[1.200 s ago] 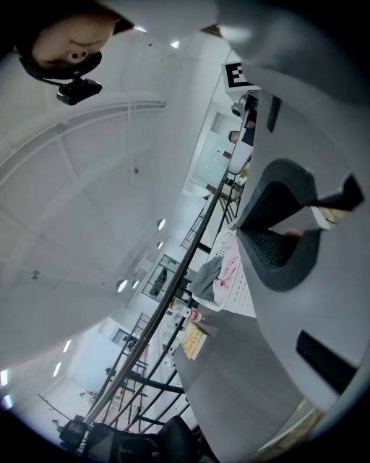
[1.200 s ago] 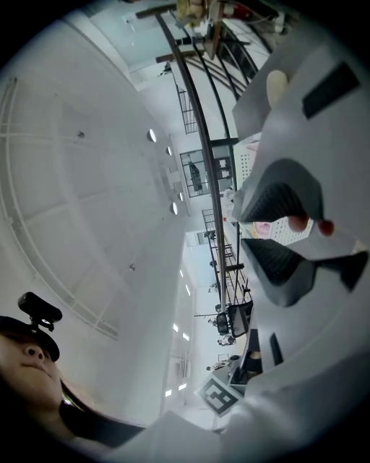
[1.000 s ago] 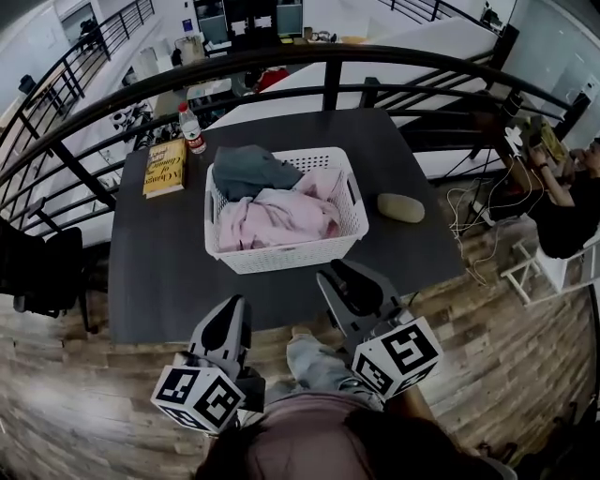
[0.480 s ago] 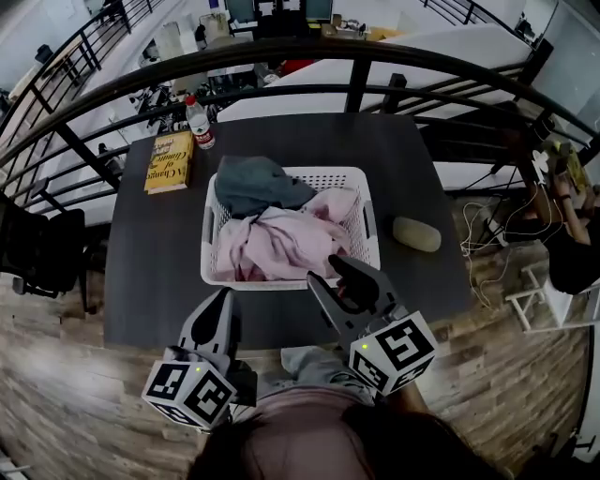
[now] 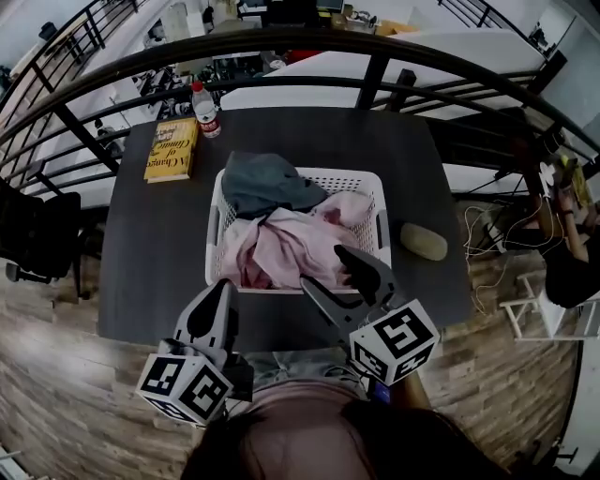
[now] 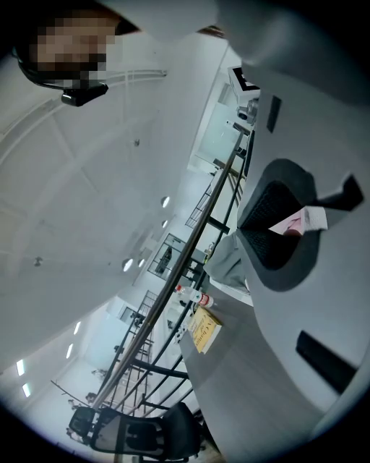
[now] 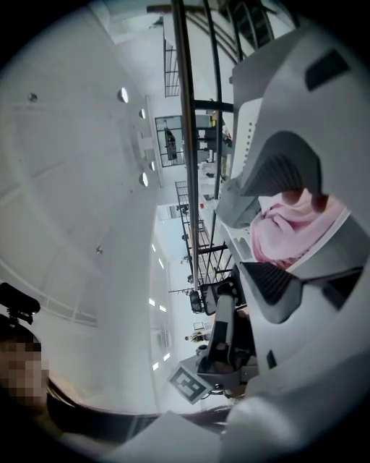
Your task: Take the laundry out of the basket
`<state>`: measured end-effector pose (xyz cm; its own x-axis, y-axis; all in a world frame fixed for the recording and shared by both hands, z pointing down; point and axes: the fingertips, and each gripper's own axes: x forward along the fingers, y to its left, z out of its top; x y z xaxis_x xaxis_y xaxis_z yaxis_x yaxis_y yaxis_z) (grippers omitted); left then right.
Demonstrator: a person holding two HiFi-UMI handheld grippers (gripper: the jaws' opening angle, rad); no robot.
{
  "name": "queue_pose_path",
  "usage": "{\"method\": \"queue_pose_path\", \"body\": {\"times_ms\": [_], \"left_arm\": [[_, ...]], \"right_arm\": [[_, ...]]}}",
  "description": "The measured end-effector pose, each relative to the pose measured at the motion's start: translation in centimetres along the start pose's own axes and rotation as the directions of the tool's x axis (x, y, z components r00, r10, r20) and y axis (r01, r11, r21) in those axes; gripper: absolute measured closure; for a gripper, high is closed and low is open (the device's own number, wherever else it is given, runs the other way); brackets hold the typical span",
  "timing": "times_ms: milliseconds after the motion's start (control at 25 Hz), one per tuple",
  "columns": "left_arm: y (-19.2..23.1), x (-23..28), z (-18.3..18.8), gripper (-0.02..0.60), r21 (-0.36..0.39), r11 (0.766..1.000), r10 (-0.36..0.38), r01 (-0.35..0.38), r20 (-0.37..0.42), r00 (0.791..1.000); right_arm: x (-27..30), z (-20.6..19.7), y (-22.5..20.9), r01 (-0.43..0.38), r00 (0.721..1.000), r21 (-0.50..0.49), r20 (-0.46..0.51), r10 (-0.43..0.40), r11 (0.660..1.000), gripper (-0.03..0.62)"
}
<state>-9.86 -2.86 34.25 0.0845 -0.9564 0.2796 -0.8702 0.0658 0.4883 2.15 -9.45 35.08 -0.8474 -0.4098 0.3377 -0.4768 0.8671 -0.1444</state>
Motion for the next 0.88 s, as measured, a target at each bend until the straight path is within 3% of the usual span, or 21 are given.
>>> {"method": "queue_pose_path", "body": {"times_ms": [440, 880], "left_arm": [[4.9, 1.2, 2.5, 0.582, -0.013, 1.0, -0.029, 0.029, -0.04, 0.999], [9.3, 2.8, 4.1, 0.581, -0.048, 0.998, -0.054, 0.051, -0.07, 0.996]], "right_arm": [[4.6, -1.3, -0.2, 0.026, 0.988, -0.056, -0.151, -0.035, 0.998, 0.246], [9.6, -4.4, 0.3, -0.046, 0.913, -0.133, -0.407, -0.012, 0.99, 0.203]]}}
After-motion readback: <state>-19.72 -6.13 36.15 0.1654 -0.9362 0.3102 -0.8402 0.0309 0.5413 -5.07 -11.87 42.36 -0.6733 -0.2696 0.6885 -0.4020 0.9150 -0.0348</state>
